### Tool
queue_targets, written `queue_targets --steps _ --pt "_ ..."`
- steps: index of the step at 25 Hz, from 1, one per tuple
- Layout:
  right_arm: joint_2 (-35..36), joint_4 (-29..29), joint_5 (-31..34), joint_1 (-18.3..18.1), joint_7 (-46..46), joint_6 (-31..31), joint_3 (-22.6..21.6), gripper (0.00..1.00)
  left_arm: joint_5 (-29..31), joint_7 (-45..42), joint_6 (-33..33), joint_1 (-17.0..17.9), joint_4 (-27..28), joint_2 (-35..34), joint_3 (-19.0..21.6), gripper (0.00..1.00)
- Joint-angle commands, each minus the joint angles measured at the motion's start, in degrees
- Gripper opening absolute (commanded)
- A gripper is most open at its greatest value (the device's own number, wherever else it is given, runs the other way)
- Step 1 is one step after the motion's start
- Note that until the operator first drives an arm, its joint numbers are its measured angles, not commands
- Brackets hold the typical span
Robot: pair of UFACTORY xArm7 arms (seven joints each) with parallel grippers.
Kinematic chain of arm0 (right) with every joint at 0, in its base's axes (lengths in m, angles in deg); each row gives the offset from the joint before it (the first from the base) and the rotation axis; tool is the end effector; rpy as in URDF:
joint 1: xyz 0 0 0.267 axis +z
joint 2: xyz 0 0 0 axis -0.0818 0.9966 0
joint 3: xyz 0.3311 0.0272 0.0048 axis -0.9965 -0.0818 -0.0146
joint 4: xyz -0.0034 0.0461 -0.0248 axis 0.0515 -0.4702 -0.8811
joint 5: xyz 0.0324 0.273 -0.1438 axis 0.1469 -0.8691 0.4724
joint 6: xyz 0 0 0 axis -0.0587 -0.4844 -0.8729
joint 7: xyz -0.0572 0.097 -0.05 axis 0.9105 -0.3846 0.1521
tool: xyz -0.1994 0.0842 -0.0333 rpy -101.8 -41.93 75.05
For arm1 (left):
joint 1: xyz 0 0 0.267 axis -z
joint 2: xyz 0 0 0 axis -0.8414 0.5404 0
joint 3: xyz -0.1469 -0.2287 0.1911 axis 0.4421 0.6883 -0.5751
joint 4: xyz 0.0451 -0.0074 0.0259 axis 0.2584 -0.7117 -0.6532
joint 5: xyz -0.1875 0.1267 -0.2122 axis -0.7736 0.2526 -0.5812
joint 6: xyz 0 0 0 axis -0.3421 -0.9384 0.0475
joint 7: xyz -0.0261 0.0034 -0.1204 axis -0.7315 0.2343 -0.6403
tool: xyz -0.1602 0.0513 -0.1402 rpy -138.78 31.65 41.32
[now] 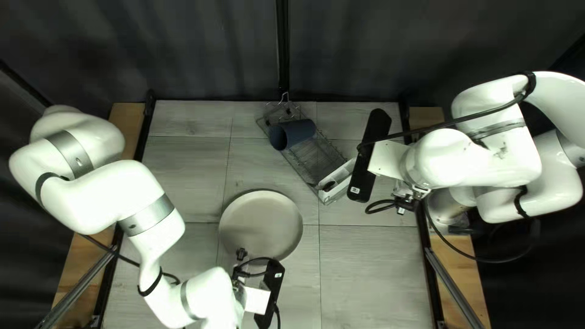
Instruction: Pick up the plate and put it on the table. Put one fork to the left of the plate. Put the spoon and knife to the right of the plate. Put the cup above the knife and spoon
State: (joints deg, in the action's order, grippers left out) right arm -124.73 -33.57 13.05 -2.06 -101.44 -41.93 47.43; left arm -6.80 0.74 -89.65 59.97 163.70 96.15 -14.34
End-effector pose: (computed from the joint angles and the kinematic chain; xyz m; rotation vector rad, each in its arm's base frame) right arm 0.1654 0.0098 0.3109 2.7776 -0.4353 -0.1501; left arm 0.4717 -0.1106 0.0684 -2.4964 0.2363 0.1299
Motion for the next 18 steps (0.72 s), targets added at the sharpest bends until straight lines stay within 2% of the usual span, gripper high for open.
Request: queue_targets --steps 1,4,9,10,12,13,14,15,18 --pt "0.00 0.00 0.00 0.00 0.00 0.00 0.00 1.00 -1.26 1.22 3.11 -2.02 -2.47 -3.85 2.65 1.00" --pt "0.00 0.00 0.00 0.00 0.00 0.00 0.00 1.00 -3.69 3.25 6.44 -5.46 -5.47 -7.96 5.14 1.00" --pt "0.00 0.00 0.00 0.00 0.00 0.00 0.00 1.00 -14.12 11.07 16.73 -18.21 -18.70 -25.29 10.21 1.00" --pt "0.00 0.00 0.00 0.00 0.00 0.00 0.00 1.00 -18.48 15.02 20.17 -21.50 -22.41 -31.49 10.32 1.00" --pt "0.00 0.00 0.00 0.00 0.00 0.00 0.00 1.00 -24.22 20.88 24.05 -24.06 -26.32 -39.08 8.71 1.00" --pt "0.00 0.00 0.00 0.00 0.00 0.00 0.00 1.00 -27.81 25.22 26.26 -24.74 -28.48 -43.94 6.25 1.00" --pt "0.00 0.00 0.00 0.00 0.00 0.00 0.00 1.00 -29.22 27.25 27.20 -24.82 -29.42 -46.00 4.83 1.00" --pt "0.00 0.00 0.00 0.00 0.00 0.00 0.00 1.00 -31.50 31.96 29.38 -25.04 -31.40 -50.29 1.26 1.00" --pt "0.00 0.00 0.00 0.00 0.00 0.00 0.00 1.00 -29.80 38.56 36.28 -26.97 -34.82 -54.43 -4.41 1.00"
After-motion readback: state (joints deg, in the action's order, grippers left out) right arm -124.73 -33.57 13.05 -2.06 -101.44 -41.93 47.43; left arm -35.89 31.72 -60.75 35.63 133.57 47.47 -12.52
